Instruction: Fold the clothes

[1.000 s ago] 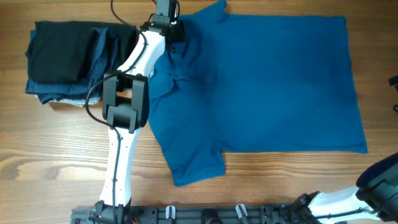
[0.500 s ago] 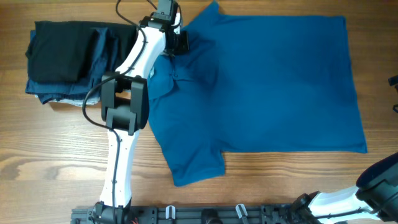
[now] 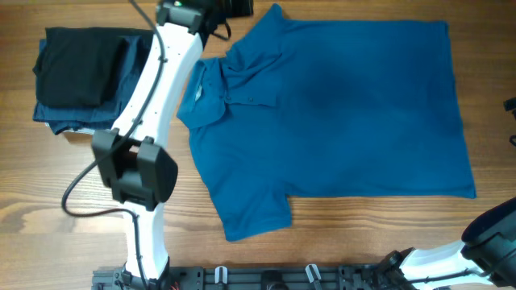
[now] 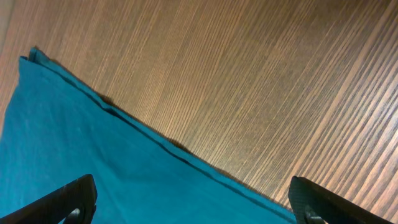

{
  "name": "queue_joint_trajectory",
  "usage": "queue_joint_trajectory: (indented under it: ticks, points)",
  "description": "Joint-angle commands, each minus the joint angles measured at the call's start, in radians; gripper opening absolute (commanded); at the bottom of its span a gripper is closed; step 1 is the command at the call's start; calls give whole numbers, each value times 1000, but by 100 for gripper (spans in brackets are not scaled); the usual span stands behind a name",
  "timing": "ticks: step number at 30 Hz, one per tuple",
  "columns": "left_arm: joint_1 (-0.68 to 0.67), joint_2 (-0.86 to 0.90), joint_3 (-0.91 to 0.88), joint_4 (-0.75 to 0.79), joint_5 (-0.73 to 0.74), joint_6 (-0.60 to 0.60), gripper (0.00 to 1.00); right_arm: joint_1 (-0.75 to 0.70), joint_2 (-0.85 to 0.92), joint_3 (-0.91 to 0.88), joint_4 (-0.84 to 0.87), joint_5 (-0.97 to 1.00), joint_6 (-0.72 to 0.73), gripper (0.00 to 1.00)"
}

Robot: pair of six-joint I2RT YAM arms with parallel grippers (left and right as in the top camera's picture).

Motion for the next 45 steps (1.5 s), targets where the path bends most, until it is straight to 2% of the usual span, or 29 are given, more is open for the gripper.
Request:
queue_joint_trajectory:
  ticks: [1,5,8,13,21,26,38,45]
  points:
    - [15,84,-15,50,-29,-2,24,-7,-11,12,0,-12,-3,100]
    - [23,158,-15,119,-29,-2,34,-7,-11,12,0,-12,-3,100]
    - [42,216,-15,112,-29,-4,42,-7,-11,12,0,-12,-3,100]
    - [103,277,-15,51,-18,-160,46,-7,-11,12,0,-13,-3,100]
    - [213,342,-15,73,255,-354,45,-7,-11,12,0,-13,-3,100]
    - [229,377,-15,72,370,-388,45,-7,-11,12,0,-12,-3,100]
    - [200,428,-15,79,369,-393,44,-7,-11,12,0,-13,-3,100]
    - [199,428,-16,-41,399,-392,46,-7,-11,12,0,-13,-3,100]
